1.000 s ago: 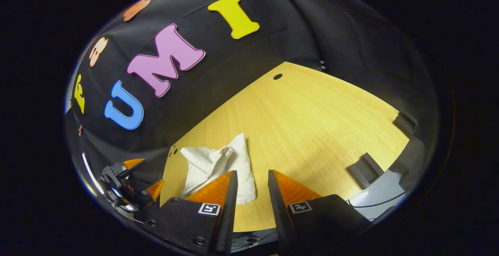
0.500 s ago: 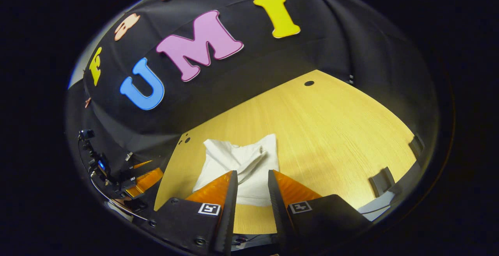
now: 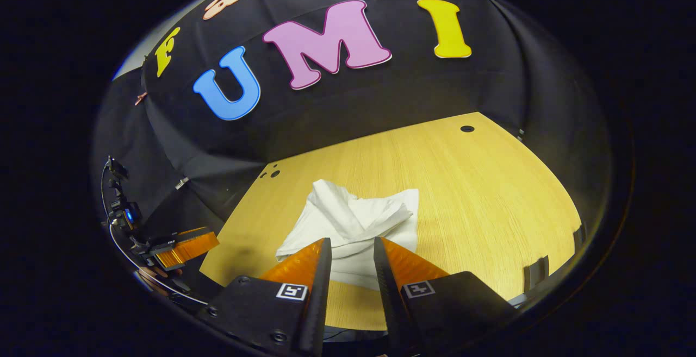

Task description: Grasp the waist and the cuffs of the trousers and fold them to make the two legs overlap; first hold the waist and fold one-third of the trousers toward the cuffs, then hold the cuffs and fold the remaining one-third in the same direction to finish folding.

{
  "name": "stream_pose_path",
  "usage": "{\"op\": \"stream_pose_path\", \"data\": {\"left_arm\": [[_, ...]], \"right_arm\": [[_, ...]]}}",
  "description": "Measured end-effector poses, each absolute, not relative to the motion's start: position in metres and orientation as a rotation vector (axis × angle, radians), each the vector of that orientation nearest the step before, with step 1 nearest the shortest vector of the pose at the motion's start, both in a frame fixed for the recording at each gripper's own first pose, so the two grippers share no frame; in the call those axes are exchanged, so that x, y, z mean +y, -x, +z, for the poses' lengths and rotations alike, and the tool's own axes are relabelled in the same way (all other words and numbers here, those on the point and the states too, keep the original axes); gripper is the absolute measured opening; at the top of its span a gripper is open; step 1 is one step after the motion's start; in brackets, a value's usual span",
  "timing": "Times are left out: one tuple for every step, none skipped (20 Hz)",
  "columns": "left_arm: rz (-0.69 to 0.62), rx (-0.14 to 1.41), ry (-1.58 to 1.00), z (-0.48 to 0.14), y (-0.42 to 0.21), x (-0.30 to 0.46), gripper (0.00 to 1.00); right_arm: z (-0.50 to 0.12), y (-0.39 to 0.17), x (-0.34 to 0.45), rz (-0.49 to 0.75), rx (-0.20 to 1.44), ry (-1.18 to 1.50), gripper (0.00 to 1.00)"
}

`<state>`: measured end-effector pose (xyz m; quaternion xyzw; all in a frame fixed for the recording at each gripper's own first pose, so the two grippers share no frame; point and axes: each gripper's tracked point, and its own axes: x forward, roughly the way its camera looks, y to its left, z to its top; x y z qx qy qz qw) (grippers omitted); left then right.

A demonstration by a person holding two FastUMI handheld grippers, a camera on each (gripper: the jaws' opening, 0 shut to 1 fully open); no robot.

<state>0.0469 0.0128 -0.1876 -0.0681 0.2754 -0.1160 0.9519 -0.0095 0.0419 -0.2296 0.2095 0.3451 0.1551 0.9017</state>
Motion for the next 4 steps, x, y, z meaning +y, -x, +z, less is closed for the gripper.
{"op": "stream_pose_path", "data": {"left_arm": [[-0.223, 0.557, 0.160, -0.188, -0.042, 0.014, 0.95], [-0.220, 0.558, 0.177, -0.187, -0.037, 0.015, 0.95], [-0.216, 0.557, 0.184, -0.186, -0.033, 0.018, 0.95], [-0.209, 0.555, 0.180, -0.185, -0.029, 0.022, 0.95]], "right_arm": [[-0.236, 0.012, 0.047, 0.337, 0.737, -0.416, 0.49], [-0.241, 0.013, 0.049, 0.343, 0.756, -0.396, 0.49], [-0.246, 0.014, 0.053, 0.352, 0.771, -0.389, 0.49], [-0.249, 0.014, 0.057, 0.353, 0.784, -0.390, 0.49]]}}
